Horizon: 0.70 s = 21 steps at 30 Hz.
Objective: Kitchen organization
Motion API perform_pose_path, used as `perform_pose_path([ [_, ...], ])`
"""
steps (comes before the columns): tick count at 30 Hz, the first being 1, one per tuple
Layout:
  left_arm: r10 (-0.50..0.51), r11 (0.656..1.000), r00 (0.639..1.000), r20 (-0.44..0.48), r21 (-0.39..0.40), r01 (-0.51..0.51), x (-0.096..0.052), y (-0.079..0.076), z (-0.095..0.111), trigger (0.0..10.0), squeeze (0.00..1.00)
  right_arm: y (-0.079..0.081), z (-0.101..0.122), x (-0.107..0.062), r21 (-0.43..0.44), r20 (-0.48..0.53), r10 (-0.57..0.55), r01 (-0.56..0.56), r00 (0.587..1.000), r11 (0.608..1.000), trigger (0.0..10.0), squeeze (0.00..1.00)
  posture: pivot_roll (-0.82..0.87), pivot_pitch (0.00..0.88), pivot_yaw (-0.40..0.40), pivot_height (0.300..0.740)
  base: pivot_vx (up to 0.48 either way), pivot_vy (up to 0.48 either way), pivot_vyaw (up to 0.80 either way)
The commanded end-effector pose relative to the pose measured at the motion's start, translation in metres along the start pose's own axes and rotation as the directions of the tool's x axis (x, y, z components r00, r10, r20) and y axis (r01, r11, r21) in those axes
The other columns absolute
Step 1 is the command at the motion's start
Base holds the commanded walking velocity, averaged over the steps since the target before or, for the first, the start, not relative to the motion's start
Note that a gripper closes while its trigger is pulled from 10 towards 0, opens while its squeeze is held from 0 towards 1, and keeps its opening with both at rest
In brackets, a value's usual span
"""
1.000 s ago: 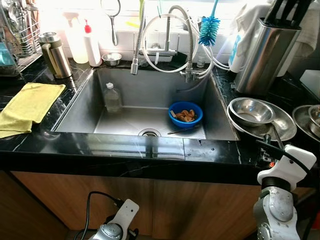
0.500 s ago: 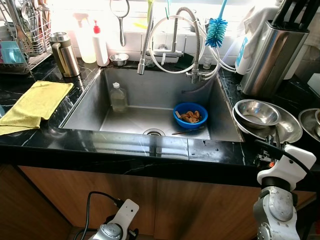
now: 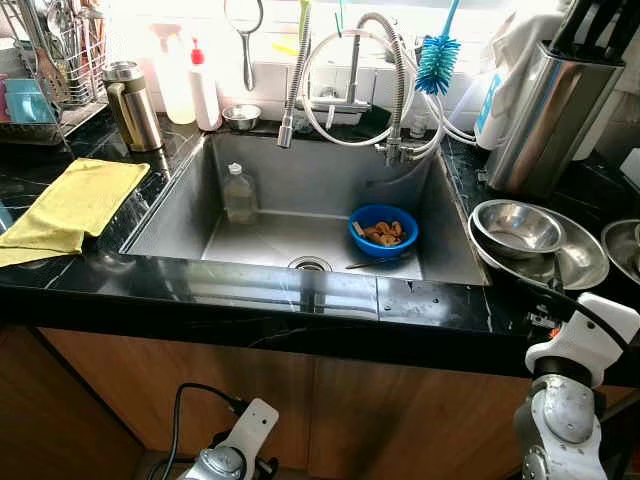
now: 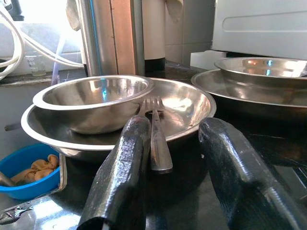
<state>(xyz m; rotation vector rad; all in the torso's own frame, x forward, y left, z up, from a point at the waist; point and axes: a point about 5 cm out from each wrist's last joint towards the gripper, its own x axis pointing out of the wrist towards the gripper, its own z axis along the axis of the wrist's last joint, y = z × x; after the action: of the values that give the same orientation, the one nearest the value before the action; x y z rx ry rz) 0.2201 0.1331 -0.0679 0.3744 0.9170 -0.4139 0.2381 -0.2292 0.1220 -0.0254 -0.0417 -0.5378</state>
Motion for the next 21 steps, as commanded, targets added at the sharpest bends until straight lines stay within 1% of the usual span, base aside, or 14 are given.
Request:
perform_pose_path([
  [1,-0.001,1.0,1.0,0.002,0.009,0.001,0.0,0.0,0.0004,10.0,0.0,-0.0008,0.0021,0.0017,-0.006,0.0,-0.01,0.01,1.0,1.0,9.7,0.0,0.01,0.013,-0.031,0.736,0.0,0.0,0.0],
  [2,-0.001,1.0,1.0,0.002,0.009,0.001,0.0,0.0,0.0003,10.0,0.0,-0.0007,0.0024,0.0018,-0.005,0.001,-0.011,0.011,1.0,1.0,0.2,0.0,0.01,0.013,-0.031,0.736,0.0,0.0,0.0],
  [4,0.0,1.0,1.0,0.001,0.008,0.0,0.0,0.0001,0.0001,10.0,0.0,-0.0006,0.0027,0.0019,-0.003,0.004,-0.012,0.012,1.0,1.0,0.1,0.0,0.01,0.012,-0.031,0.736,0.0,0.0,0.0],
  [21,0.001,1.0,1.0,0.0,0.008,-0.001,0.0001,-0.0006,-0.0002,10.0,0.0,-0.0001,0.004,0.0032,0.001,0.007,-0.015,0.015,1.0,1.0,0.4,0.0,0.01,0.01,-0.032,0.736,0.0,0.0,0.0],
])
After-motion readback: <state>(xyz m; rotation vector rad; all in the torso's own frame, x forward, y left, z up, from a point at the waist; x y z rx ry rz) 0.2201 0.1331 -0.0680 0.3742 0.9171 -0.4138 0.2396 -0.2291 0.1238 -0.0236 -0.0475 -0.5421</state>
